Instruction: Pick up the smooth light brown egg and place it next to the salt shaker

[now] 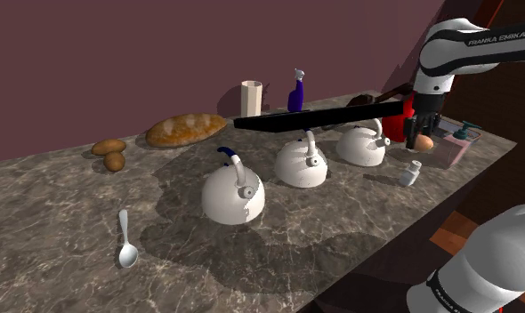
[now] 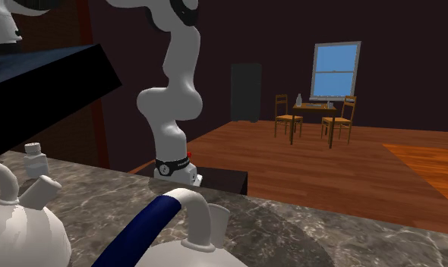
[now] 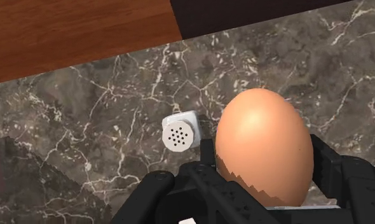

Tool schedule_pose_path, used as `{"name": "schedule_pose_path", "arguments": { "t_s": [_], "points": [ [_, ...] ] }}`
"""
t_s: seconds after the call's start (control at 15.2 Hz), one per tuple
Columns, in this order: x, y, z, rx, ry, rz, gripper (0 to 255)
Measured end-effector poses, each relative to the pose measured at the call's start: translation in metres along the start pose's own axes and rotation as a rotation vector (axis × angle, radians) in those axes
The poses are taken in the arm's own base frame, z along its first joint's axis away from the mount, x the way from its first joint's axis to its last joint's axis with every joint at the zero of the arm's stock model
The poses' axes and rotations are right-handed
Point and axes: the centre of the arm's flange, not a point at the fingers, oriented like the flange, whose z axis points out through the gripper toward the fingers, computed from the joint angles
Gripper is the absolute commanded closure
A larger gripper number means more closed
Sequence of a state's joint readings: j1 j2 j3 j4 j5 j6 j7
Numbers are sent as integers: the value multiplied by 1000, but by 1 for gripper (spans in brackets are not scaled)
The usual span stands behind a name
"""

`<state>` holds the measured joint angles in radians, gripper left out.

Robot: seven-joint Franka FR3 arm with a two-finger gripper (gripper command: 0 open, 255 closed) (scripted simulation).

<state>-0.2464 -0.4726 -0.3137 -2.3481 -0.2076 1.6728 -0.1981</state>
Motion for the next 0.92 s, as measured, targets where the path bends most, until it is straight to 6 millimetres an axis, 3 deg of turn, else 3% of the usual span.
{"name": "schedule_pose_path", "arguments": {
  "t_s": [0.59,0.92],
  "points": [
    [5,117,2,1,1,0,255],
    [10,129,20,-1,0,-1,255]
  ]
}}
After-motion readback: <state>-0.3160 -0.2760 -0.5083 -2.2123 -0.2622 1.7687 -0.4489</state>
